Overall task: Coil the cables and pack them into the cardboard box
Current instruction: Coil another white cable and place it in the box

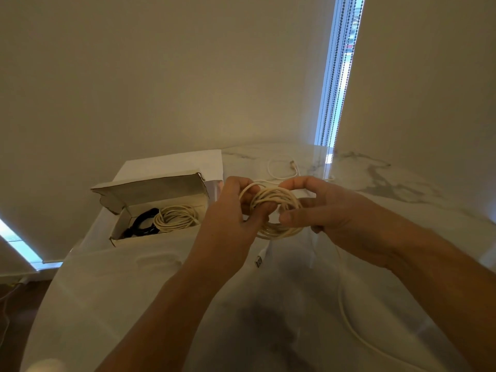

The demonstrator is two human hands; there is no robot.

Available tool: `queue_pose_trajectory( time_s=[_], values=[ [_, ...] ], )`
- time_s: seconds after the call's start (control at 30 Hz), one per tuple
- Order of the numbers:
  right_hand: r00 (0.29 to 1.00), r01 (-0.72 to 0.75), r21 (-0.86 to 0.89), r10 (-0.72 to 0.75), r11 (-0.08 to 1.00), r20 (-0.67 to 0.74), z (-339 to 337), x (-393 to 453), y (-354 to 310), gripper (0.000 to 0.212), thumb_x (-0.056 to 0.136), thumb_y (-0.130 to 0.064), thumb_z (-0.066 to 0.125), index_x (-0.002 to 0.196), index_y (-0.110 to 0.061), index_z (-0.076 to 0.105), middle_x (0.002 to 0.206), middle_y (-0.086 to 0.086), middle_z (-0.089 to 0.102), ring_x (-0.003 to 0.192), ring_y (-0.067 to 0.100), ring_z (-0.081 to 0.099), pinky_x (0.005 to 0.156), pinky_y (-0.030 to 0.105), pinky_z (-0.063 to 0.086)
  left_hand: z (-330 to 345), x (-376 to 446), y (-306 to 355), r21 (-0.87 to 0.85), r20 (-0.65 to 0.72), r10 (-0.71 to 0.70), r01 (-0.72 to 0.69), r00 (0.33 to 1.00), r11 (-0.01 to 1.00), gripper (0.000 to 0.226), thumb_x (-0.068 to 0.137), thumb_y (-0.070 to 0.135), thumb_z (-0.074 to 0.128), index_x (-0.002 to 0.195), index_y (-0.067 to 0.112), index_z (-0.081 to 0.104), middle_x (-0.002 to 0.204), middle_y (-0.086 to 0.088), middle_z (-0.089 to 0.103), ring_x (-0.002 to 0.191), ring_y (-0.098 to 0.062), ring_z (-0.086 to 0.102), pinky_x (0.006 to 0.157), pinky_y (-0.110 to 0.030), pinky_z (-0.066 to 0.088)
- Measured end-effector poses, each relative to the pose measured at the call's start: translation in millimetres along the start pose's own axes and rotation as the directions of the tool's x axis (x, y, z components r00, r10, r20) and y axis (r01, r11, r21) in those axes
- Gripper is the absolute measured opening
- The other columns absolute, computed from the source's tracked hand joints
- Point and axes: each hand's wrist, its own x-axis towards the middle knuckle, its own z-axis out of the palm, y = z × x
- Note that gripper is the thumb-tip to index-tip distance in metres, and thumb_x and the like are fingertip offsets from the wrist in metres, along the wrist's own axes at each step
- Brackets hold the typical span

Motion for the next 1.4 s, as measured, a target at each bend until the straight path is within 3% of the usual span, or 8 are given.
queue_pose_trajectory(
  time_s=[0.3,0.43,0.57,0.83,0.9,1.0,1.23,1.4],
  values=[
    [0.995,0.102,0.022,-0.102,0.995,-0.024,-3,0,0,0.038,0.086,-0.012,0.07,0.117,-0.029,0.054,0.102,0.008,0.075,0.088,0.022,0.063,0.071,0.035,0.036,-5,1,-1,-0.199,0.054,-0.035,0.045,0.998,0.979,0.041,0.092,0.032,0.066,0.127,0.033,0.045,0.092,0.0,0.073,0.084,-0.012,0.072,0.076,-0.03,0.06],
    [0.985,0.169,0.029,-0.17,0.985,0.004,-2,-1,-2,0.032,0.09,-0.003,0.065,0.111,-0.026,0.059,0.1,0.013,0.074,0.092,0.025,0.07,0.074,0.026,0.049,-6,2,-2,-0.139,0.067,-0.001,0.011,0.998,0.99,0.025,0.095,0.034,0.062,0.119,0.033,0.055,0.096,0.004,0.072,0.086,-0.01,0.072,0.076,-0.032,0.062],
    [0.975,0.219,-0.035,-0.22,0.975,-0.024,0,1,1,0.021,0.09,-0.006,0.066,0.102,-0.024,0.067,0.099,0.007,0.074,0.095,0.025,0.071,0.089,0.039,0.054,-4,2,-2,-0.161,0.058,-0.021,0.03,0.998,0.986,0.022,0.095,0.033,0.062,0.116,0.029,0.06,0.097,0.002,0.073,0.086,-0.011,0.072,0.075,-0.034,0.063],
    [0.915,0.355,-0.151,-0.376,0.922,-0.148,5,6,5,0.01,0.088,-0.021,0.07,0.098,-0.022,0.068,0.085,0.005,0.072,0.08,0.029,0.068,0.074,0.032,0.058,-3,1,1,-0.173,0.033,-0.028,0.033,0.999,0.984,0.026,0.094,0.033,0.062,0.119,0.025,0.06,0.099,0.001,0.072,0.085,-0.01,0.072,0.076,-0.031,0.062],
    [0.895,0.373,-0.206,-0.409,0.905,-0.177,8,8,8,0.008,0.089,-0.023,0.067,0.096,-0.028,0.067,0.086,-0.003,0.07,0.078,0.019,0.066,0.067,0.022,0.054,-4,1,1,-0.175,0.007,-0.031,0.032,0.999,0.984,0.026,0.094,0.034,0.063,0.118,0.025,0.061,0.096,0.001,0.071,0.083,-0.009,0.072,0.074,-0.031,0.063],
    [0.865,0.359,-0.284,-0.431,0.889,-0.258,9,12,12,0.01,0.091,-0.027,0.065,0.096,-0.036,0.064,0.098,-0.018,0.066,0.092,0.005,0.064,0.075,0.016,0.051,-5,1,0,-0.209,-0.007,-0.064,0.062,0.998,0.976,0.025,0.092,0.034,0.066,0.115,0.025,0.062,0.091,0.002,0.073,0.08,-0.011,0.072,0.075,-0.035,0.063],
    [0.839,0.325,-0.15,-0.358,0.934,-0.409,7,12,15,0.006,0.094,-0.025,0.062,0.1,-0.026,0.064,0.102,-0.01,0.07,0.095,0.012,0.066,0.084,0.038,0.057,-5,4,-2,-0.299,0.011,-0.149,0.145,0.989,0.943,0.025,0.091,0.027,0.07,0.114,0.022,0.063,0.093,0.001,0.076,0.082,-0.014,0.074,0.074,-0.04,0.063],
    [0.841,0.317,0.013,-0.275,0.948,-0.466,-2,11,14,0.012,0.097,-0.024,0.058,0.106,-0.016,0.061,0.103,-0.003,0.074,0.097,0.018,0.069,0.089,0.042,0.056,-4,3,0,-0.362,0.045,-0.167,0.172,0.985,0.916,0.025,0.091,0.02,0.07,0.115,0.019,0.063,0.093,-0.001,0.076,0.083,-0.015,0.075,0.075,-0.038,0.063]
  ],
)
